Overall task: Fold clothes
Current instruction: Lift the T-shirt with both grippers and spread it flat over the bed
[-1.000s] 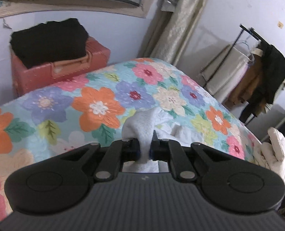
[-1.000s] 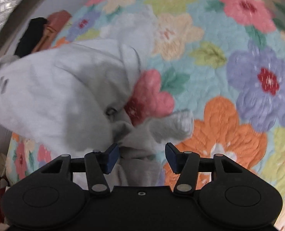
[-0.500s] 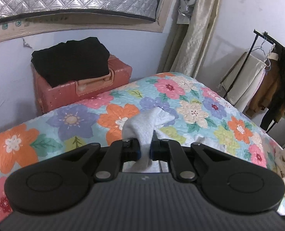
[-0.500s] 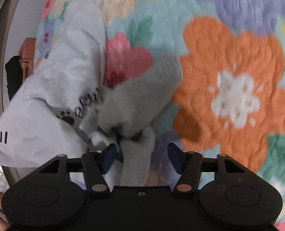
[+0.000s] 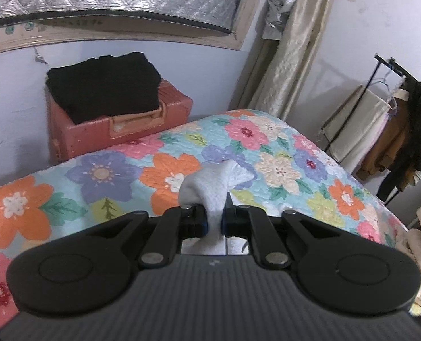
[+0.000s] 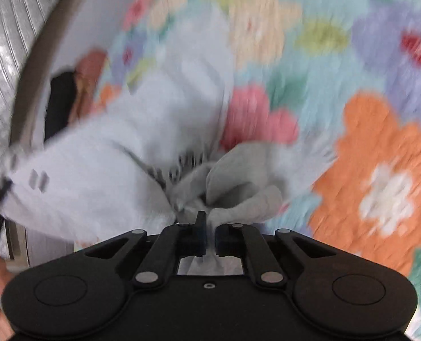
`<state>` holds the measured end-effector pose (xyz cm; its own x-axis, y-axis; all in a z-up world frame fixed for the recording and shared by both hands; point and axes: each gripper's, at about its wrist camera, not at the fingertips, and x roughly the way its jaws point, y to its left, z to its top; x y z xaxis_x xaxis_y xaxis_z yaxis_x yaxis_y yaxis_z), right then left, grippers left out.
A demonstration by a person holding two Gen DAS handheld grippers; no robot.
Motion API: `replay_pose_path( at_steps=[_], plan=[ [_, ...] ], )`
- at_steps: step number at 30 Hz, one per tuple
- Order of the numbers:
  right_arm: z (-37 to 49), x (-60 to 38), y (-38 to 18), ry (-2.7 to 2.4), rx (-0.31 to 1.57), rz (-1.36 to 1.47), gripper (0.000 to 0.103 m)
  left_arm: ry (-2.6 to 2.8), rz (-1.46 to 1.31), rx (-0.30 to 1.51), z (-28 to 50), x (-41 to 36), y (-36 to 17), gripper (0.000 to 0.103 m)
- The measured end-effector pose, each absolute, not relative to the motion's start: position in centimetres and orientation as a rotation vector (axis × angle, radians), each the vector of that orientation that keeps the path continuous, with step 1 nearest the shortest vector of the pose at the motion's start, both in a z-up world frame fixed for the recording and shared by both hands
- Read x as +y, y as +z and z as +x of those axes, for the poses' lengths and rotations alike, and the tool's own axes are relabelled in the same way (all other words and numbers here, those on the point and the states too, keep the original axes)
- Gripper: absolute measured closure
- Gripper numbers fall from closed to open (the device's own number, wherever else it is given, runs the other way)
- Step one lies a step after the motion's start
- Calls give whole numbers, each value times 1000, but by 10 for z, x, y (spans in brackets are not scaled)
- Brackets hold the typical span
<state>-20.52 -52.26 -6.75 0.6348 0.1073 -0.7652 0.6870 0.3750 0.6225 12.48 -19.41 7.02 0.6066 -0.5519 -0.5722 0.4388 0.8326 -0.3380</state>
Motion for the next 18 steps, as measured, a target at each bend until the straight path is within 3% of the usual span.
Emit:
replay_pose_path(
  at_steps=[6,12,15,18],
  plan=[
    [-267,-570,17,-638,444,1106,96,-678,-302,711,119,-210,74,95],
    [-327,-559,157,-795,67,695,96,-829,-348,523,88,-223,116,96],
    [-373,-546,182,-792,-5,681,96,-876,-369,465,73,-223,128,96],
    [-404,-536,160,-805,153,701,96,-895,-305,548,66,-224,122,96]
  ],
)
